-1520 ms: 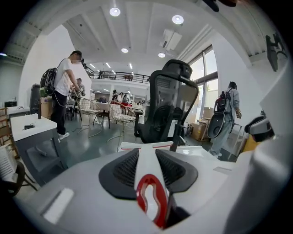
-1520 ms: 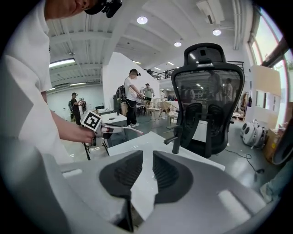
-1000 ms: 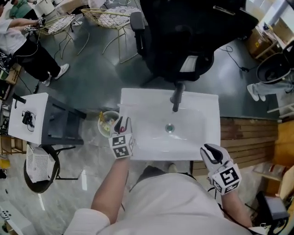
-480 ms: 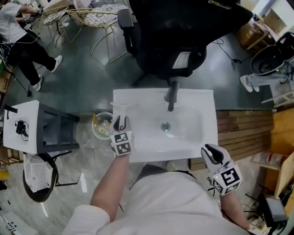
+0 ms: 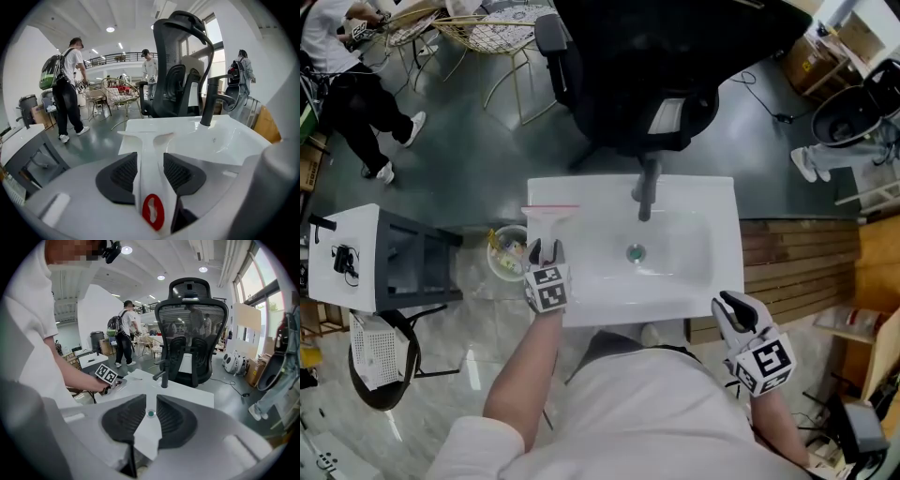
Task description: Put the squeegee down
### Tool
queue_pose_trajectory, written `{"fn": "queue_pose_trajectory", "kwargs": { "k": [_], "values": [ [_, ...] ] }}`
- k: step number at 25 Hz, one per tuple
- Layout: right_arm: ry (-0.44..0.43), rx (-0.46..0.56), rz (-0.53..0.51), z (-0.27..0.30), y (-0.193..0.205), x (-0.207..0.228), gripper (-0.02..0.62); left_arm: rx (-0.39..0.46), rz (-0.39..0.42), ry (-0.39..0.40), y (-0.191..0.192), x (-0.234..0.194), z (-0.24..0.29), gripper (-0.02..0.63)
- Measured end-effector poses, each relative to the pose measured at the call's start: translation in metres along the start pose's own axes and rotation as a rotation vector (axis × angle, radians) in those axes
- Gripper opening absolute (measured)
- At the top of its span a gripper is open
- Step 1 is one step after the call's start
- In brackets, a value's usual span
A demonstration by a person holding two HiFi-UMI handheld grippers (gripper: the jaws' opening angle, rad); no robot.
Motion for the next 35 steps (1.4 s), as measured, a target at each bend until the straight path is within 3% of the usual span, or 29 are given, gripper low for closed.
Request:
{"fn": "queue_pose_trajectory", "kwargs": {
  "k": [12, 25, 28, 31, 35],
  "values": [
    [-0.052, 0.026, -0.037, -0.019, 0.007, 0.015, 0.057, 0.039, -0.032, -0.063, -0.009, 0.008, -0.035, 0.187],
    [-0.177, 0.073, -0.103, -0.047, 0.025, 0.033, 0.057, 0.110, -0.106, -0.093, -0.005, 0.050, -0.129, 0.180],
    [-0.210, 0.084, -0.116, -0.053, 0.035, 0.035, 0.057, 0.134, -0.127, -0.091, -0.002, 0.065, -0.158, 0.128],
    [-0.238, 0.090, -0.143, -0.061, 0.045, 0.035, 0.043, 0.177, -0.141, -0.064, 0.001, 0.085, -0.191, 0.033],
    [-0.271, 0.096, -0.183, -0.067, 0.057, 0.034, 0.018, 0.241, -0.101, 0.061, 0.007, 0.123, -0.231, 0.006]
  ]
}}
Point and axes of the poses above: the fingertips, and each gripper's own axes: z forward along the fingers, x to its right, y out of its underside, the point moved 7 cm from there along -z, backward along the fingers, and after that the axes turned 3 degrees about -y, right-handed, at the moved point
